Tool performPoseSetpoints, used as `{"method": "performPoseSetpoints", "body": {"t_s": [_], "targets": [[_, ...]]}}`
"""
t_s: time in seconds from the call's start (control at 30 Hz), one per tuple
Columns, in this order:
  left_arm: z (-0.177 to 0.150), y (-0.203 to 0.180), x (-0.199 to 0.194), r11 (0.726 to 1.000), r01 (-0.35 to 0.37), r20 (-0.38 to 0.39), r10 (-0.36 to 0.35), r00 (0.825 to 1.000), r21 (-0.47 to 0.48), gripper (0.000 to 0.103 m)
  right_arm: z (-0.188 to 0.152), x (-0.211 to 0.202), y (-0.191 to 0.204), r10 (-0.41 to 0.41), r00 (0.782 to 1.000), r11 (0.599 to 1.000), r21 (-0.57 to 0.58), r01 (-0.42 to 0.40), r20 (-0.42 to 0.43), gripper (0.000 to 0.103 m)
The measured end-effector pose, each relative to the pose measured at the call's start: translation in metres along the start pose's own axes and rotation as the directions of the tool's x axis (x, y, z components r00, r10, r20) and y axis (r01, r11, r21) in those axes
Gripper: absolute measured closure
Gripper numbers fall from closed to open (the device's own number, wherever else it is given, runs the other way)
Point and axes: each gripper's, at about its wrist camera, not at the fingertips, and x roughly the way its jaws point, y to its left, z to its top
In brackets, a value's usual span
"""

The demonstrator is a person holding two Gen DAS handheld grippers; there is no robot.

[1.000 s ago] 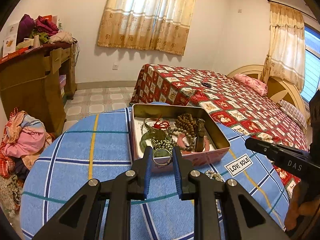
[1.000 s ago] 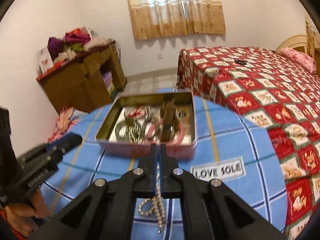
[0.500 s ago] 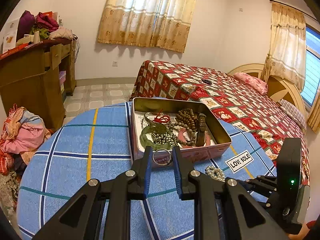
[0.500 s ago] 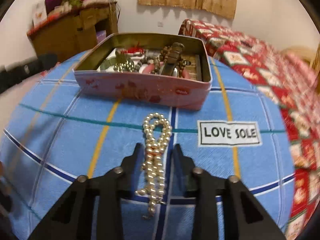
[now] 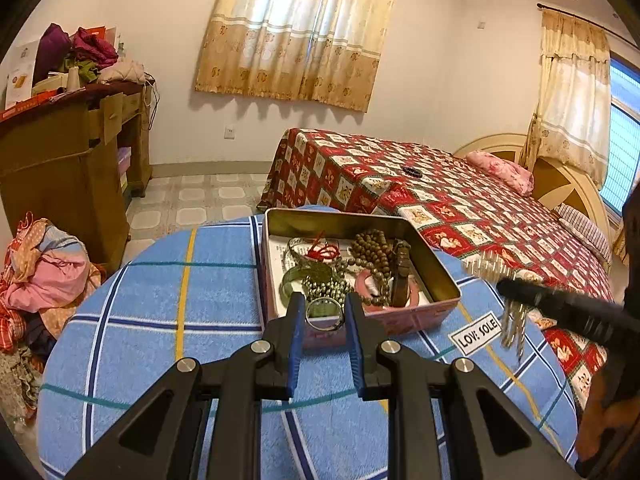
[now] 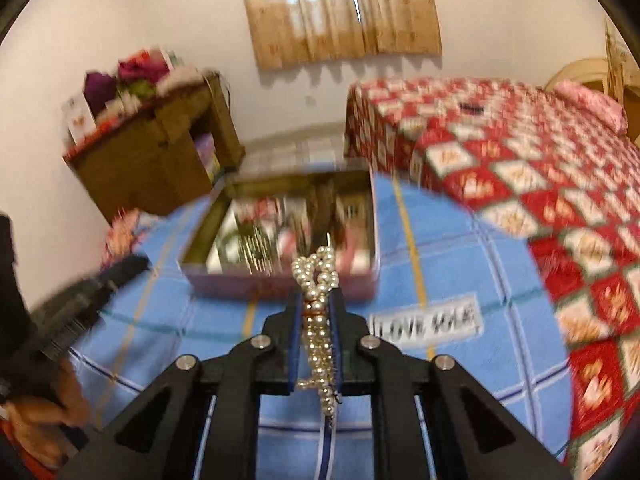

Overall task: Organize jewelry
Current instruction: 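Carry the pearl necklace and silver ring into the pink tin and open both tools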

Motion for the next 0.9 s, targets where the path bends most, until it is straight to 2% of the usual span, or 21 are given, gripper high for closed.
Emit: {"method": "performPoseSetpoints", "body": {"t_s": [0.13,0.27,0.4,0.5,0.67,0.9], "targets": [[0.008,0.003,0.013,0.999,0.02,-0.002,-0.02,1.0,-0.029,0.083,0.027,0.012,0.003,-0.032,0.997,0.999,-0.006,0.033,0.063,0.088],[0.016,0.0,0.034,0.999,0.021,-0.004,-0.021,1.0,-0.025,0.083,0.04,0.045,-0.006,-0.063,0.995,0.997,0.052,0.058,0.083,0.088],[0.016,-0.004,0.055,1.0,-0.024,-0.017,0.024,1.0,0.01,0.083,0.037,0.071,-0.01,-0.101,0.992,0.993,0.074,0.095,0.077,0.088],[0.013,-0.003,0.067,0.999,-0.029,-0.039,0.03,0.999,0.014,0.083,0.031,0.089,-0.009,-0.11,0.992,0.991,0.083,0.105,0.054,0.088],[0.006,-0.005,0.078,0.997,-0.066,-0.069,0.068,0.995,0.039,0.083,0.022,0.098,-0.003,-0.136,0.99,0.99,0.042,0.134,0.043,0.088],[0.004,0.001,0.081,0.995,-0.093,-0.1,0.095,0.99,0.027,0.083,0.015,0.105,-0.016,-0.135,0.991,0.988,0.075,0.133,0.02,0.088]]}}
